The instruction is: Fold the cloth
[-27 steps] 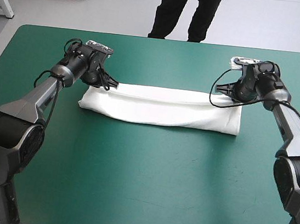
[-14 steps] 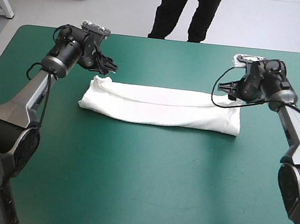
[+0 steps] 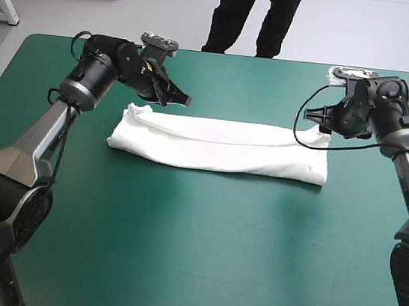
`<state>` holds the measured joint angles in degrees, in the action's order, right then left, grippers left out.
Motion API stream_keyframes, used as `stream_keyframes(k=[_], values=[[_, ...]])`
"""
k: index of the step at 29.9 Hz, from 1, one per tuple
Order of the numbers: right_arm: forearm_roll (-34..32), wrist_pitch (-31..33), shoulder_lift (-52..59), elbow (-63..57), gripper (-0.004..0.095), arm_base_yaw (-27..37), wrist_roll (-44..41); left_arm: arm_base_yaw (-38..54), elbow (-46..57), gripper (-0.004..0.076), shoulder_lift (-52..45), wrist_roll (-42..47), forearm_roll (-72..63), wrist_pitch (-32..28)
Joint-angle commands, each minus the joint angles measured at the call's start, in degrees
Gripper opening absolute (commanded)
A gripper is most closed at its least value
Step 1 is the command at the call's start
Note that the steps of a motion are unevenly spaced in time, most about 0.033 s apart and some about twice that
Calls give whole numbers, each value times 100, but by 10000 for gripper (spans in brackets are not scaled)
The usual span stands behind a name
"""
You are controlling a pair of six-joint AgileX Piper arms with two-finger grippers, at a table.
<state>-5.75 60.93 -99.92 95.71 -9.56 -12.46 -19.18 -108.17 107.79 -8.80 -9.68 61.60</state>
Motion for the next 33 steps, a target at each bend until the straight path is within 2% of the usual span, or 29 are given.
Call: stream_keyframes(k=[1,13,26,30,33], values=[[-36,-116,333,174,509,42,60,-353,-147,-9,-252,-45,-185,-286],[131,-103,333,174,509,42,195,-1151,-147,-9,682,-45,-106,-342],[308,-118,333,174,509,42,219,-1214,-147,-9,1331,-45,-134,-483],[837,-146,322,174,509,259,387,-1214,-147,-9,1436,-45,-160,-505],[1680,-94,245,174,509,644,805,-1214,-147,-9,1489,-45,-159,-495]])
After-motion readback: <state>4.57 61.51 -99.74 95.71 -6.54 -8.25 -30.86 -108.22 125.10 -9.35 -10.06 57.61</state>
